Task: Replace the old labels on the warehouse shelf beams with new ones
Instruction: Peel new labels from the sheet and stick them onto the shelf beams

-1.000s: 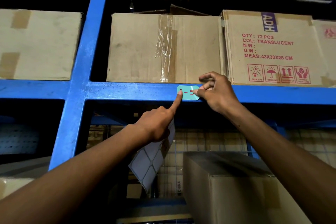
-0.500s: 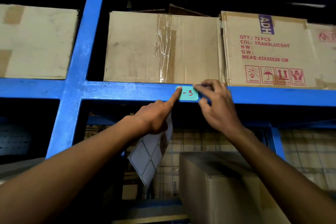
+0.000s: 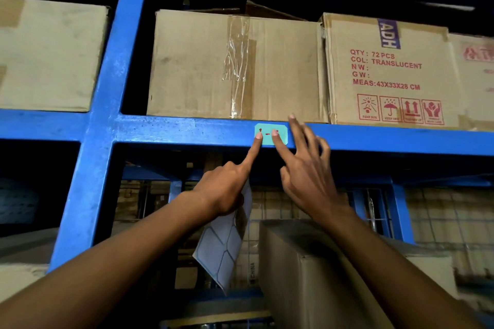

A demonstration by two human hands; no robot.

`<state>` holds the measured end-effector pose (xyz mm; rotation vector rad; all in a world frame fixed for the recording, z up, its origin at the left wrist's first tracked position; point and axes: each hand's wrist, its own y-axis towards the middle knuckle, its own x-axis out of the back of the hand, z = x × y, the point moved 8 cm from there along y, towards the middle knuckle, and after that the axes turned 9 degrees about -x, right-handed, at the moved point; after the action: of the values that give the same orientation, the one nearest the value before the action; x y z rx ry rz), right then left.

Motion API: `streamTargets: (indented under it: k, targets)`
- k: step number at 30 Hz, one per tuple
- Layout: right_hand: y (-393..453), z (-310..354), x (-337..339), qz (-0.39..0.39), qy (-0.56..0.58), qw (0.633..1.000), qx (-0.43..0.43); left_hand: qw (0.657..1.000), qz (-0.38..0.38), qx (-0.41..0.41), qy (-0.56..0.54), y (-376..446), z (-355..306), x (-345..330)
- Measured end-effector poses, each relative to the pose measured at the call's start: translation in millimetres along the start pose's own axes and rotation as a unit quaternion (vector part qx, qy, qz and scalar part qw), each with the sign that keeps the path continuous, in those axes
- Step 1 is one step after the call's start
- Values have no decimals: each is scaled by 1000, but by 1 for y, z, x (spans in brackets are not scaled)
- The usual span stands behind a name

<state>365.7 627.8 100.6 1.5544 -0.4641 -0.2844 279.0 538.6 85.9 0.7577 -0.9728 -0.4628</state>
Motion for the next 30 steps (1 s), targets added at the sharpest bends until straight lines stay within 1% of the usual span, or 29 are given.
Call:
streamTargets:
  k: [2, 6, 10, 13, 17, 19, 21, 24, 27, 30]
  targets:
    - [-9, -6, -3, 9, -19, 1000, -1, 1000, -8, -3, 0, -8, 0, -5]
    - [-20, -31, 0, 13, -19, 999, -39, 1000, -3, 4, -14, -12, 4, -6]
    - [-20, -29, 5, 20, 3, 999, -43, 999, 14, 25, -17, -12, 2, -3]
    - [-19, -26, 4, 50, -1, 998, -44, 999, 19, 38, -30, -14, 1, -1]
    - [-27, -25, 10, 85, 38, 992, -80, 997, 16, 54, -59, -32, -4, -1]
    - [-40, -21, 15, 103, 64, 989, -83, 991, 19, 55, -117, -45, -7, -6]
    - [-55, -17, 20, 124, 94, 984, -82, 974, -19, 57, -218, -59, -10, -8]
    - [-76, -4, 29, 164, 152, 970, -97, 937, -82, 98, -325, -80, -4, -2]
    - [-93, 10, 44, 174, 205, 956, -118, 891, -141, 114, -415, -100, 0, 7]
    - [-110, 31, 59, 180, 229, 950, -113, 843, -181, 127, -491, -124, 7, 20]
